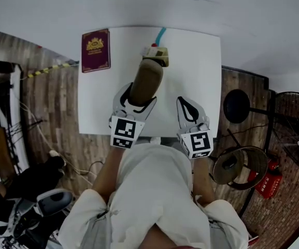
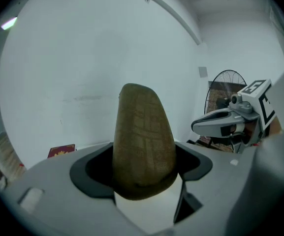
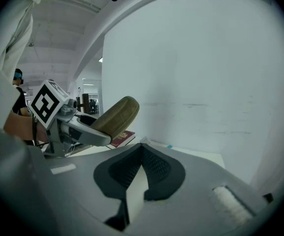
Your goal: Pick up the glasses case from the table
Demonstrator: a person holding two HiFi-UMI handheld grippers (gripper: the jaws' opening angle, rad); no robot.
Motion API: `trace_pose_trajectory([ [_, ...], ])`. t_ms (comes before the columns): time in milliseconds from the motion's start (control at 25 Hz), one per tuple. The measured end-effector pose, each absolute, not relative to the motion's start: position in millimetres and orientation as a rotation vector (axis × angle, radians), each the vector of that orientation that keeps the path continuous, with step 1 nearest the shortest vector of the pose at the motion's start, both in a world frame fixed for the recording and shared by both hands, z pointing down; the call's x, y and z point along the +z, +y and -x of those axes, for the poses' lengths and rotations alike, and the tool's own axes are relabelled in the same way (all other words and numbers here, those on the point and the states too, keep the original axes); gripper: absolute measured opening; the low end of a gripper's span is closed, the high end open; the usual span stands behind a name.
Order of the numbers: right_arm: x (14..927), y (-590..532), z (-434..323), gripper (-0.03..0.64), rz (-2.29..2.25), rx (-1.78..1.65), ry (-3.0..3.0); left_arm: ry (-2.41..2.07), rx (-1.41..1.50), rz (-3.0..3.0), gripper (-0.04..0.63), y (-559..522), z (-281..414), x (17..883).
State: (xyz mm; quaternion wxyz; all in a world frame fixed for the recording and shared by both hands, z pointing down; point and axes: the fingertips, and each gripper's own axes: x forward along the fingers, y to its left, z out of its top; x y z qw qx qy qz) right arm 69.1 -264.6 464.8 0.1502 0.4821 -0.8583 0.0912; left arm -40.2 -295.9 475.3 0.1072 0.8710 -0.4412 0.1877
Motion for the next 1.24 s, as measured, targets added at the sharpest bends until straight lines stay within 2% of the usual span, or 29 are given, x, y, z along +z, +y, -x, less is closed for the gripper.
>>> trace_pose_trajectory([
  [440,419,-258,-55,0.003,-1.412,0.152,-2.533,-1.354,0.424,-2.652,0.388,-278,61,418],
  [1240,411,-252,-32,0.003,-1.445,0.110,-2.507,-1.308,0.414,-2.696,0.388,-269,79,417],
])
